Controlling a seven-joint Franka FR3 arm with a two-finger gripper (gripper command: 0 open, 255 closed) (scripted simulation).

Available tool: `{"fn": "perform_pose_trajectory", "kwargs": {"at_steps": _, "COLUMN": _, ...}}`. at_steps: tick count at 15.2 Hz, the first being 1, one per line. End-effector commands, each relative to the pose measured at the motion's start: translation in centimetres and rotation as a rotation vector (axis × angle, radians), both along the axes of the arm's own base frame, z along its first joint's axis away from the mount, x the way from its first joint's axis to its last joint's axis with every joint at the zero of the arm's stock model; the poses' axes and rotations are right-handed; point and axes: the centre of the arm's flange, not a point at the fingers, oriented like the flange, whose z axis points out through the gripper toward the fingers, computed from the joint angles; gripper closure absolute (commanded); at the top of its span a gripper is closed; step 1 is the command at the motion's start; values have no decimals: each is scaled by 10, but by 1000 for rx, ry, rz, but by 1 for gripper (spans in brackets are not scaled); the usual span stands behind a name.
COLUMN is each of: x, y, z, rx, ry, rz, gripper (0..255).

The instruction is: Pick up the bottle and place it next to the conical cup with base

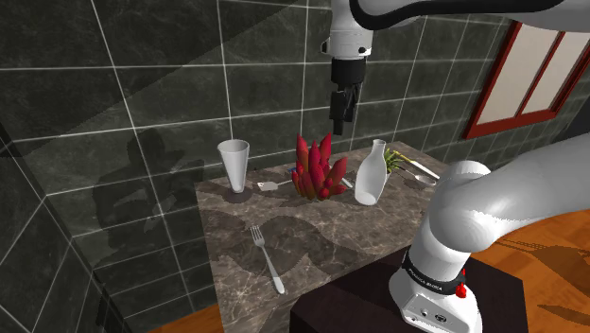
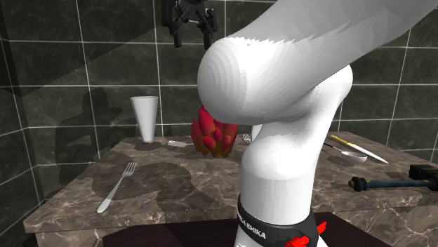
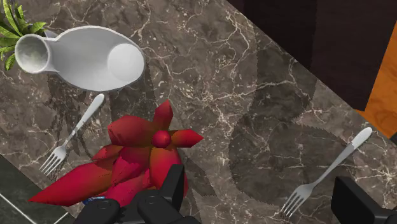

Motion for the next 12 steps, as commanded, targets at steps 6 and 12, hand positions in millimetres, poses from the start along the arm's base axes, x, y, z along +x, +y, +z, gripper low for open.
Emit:
{"fn": "perform_pose_trajectory", "kwargs": {"at_steps": 6, "x": -2, "y": -62, "z": -25, "rx": 4, "ry": 3, "rz": -27, "gripper": 0}}
{"fn": "perform_pose_trajectory", "kwargs": {"at_steps": 12, "x": -6, "y": -136, "z": -55, "rx": 9, "ry": 7, "rz": -59, "gripper": 0}}
